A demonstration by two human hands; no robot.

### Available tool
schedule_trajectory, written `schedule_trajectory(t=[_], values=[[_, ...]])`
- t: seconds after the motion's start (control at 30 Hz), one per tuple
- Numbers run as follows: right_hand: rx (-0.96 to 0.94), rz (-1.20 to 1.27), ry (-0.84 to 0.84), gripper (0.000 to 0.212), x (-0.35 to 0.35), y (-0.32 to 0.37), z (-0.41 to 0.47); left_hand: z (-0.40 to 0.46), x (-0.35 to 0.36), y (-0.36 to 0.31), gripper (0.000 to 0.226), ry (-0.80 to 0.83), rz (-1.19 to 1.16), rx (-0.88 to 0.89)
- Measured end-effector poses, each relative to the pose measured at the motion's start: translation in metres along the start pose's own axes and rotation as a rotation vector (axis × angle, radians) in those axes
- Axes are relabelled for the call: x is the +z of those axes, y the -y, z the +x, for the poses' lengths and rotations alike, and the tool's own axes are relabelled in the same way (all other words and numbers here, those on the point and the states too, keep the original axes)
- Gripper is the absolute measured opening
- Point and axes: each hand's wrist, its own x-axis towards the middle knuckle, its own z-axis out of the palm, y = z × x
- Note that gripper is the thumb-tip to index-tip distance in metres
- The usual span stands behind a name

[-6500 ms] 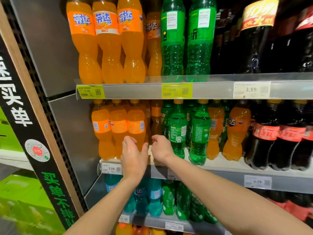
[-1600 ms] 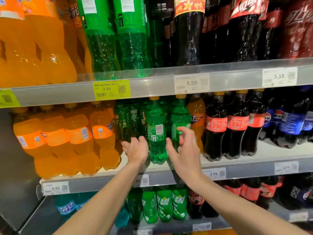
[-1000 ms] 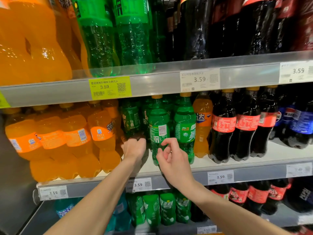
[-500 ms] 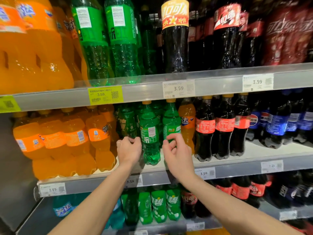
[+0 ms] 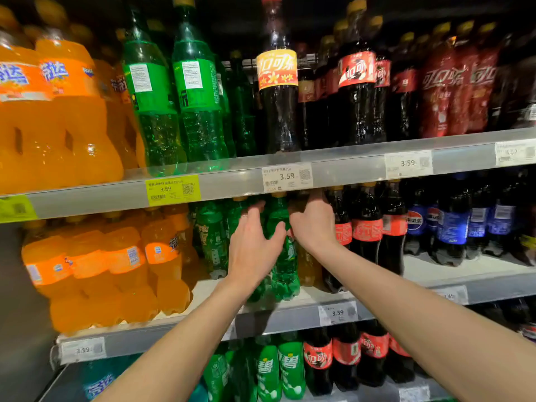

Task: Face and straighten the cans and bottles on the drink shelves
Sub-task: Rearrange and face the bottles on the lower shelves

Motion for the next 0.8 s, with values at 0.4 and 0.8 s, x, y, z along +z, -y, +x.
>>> schedule_trajectory(t=[0.4, 0.8], values=[[-0.097, -0.083, 0.035, 0.032, -0.015, -0.014, 0.005, 0.029, 0.006, -0.014, 0.016, 0.122, 0.006, -0.095], [-0.300, 0.058, -0.052, 0.021, -0.050, -0.006, -0.042, 0.011, 0.005, -0.019, 0.016, 0.144, -0.036, -0.119]])
